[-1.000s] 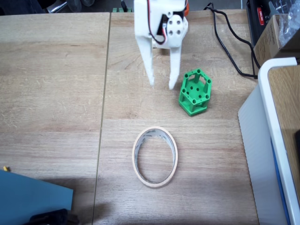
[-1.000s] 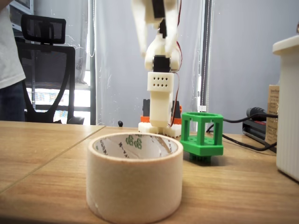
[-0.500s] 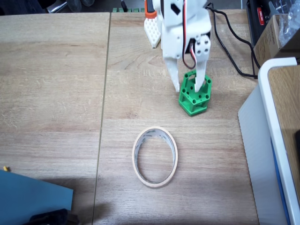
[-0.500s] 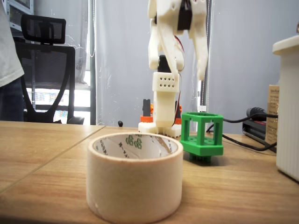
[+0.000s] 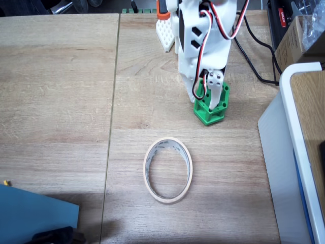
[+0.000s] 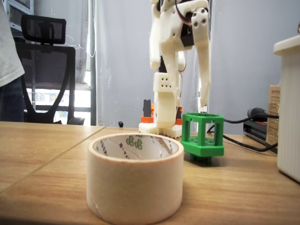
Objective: Grasp a component and put it in the bin.
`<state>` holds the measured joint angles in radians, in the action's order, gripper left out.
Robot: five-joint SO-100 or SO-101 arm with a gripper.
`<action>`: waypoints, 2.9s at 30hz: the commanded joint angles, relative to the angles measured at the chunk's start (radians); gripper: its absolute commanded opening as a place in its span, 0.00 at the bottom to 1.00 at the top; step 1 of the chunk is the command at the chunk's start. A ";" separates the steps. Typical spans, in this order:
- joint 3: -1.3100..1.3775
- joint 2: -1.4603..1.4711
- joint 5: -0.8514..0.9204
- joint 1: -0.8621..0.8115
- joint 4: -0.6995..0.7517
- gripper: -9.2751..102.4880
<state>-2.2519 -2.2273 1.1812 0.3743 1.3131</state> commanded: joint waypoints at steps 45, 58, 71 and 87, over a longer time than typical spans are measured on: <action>0.003 0.153 0.005 0.014 0.080 0.24; 0.014 0.275 0.005 0.006 0.075 0.21; 0.018 0.256 0.005 0.000 0.075 0.08; 0.202 -0.006 -0.009 0.011 0.086 0.08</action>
<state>-2.1430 -2.1476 1.1796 0.3789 1.4036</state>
